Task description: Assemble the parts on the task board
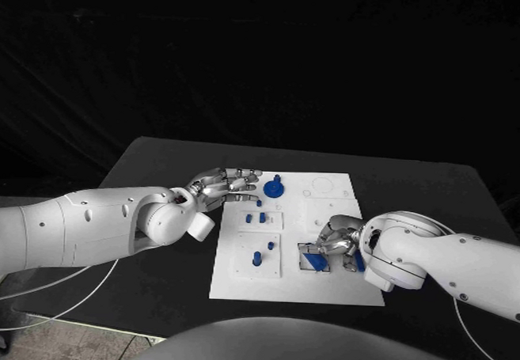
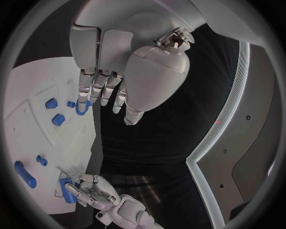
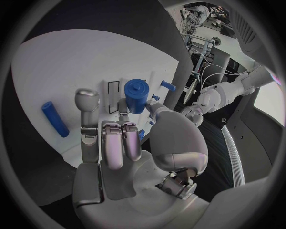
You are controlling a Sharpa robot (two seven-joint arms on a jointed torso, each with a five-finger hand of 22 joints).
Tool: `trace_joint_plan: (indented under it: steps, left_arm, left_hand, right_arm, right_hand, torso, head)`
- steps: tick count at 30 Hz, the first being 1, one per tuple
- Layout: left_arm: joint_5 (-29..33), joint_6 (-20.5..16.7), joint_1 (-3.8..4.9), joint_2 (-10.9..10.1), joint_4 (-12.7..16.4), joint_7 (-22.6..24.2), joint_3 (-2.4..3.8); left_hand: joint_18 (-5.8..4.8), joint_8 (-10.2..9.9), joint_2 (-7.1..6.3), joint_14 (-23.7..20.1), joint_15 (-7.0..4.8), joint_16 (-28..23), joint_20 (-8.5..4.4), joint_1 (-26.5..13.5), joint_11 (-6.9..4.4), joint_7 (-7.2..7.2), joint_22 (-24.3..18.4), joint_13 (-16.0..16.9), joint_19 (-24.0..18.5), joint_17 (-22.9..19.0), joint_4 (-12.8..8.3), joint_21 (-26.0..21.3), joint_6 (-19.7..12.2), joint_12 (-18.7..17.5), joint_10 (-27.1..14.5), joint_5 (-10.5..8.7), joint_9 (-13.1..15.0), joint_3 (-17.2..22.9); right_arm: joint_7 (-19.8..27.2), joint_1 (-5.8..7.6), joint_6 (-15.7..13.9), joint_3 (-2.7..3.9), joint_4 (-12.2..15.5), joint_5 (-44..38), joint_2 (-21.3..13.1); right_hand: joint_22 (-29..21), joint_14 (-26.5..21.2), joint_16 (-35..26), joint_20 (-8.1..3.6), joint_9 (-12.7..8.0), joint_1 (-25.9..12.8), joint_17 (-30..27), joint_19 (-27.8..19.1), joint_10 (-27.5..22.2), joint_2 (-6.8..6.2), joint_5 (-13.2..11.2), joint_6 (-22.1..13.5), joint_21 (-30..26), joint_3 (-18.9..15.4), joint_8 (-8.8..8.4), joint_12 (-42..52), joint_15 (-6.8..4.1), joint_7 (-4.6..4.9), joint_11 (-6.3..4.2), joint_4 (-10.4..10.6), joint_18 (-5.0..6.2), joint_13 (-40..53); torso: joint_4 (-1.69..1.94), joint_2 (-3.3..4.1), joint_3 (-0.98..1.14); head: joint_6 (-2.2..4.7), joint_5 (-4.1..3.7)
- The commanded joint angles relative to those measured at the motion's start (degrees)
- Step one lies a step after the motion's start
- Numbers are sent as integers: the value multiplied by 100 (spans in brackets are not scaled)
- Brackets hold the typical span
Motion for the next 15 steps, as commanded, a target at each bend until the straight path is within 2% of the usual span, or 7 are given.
trace_joint_plan:
  steps: [1, 8, 15]
  left_arm:
    - [-27, 139, -5, 14, 1, -7, 4]
    - [-27, 163, -6, 23, -9, -34, 4]
    - [-27, 181, -7, 30, -21, -63, 4]
  left_hand:
    - [-111, 32, 6, 43, -4, 37, 5, 66, -8, 11, -4, 0, 26, 8, -25, 27, 42, 19, 45, 44, 5, 10]
    - [-113, 33, 9, 48, -3, 44, 5, 75, -10, 16, -4, 0, 31, 8, -38, 29, 44, 20, 48, 55, 4, 22]
    - [-116, 35, 13, 59, 3, 55, 5, 85, -11, 21, -5, -1, 35, 10, -52, 31, 47, 19, 51, 67, 4, 36]
  right_arm:
    - [-96, -29, 129, -17, -13, -87, 10]
    - [-97, -31, 29, -17, -50, -103, 6]
    - [-86, -32, 0, -17, -55, -121, -3]
  right_hand:
    - [402, 550, -22, 44, -17, -54, 1336, -1, 602, 44, -31, 24, -32, 366, -28, 22, 36, 4, 42, -335, 24, 1509]
    - [398, 545, -34, 47, -49, -153, 1312, -5, 602, 174, 3, 39, -54, 352, -26, 22, 38, 5, 44, -185, 27, 1509]
    - [395, 541, -42, 50, -69, -254, 1297, -8, 602, 194, -58, 50, -76, 294, -14, 22, 40, 7, 46, -62, 29, 1509]
  torso:
    - [2, 1, -1]
    - [1, 1, 0]
    - [-1, 0, 0]
  head:
    - [1, -5]
    - [1, 19]
    - [1, 13]
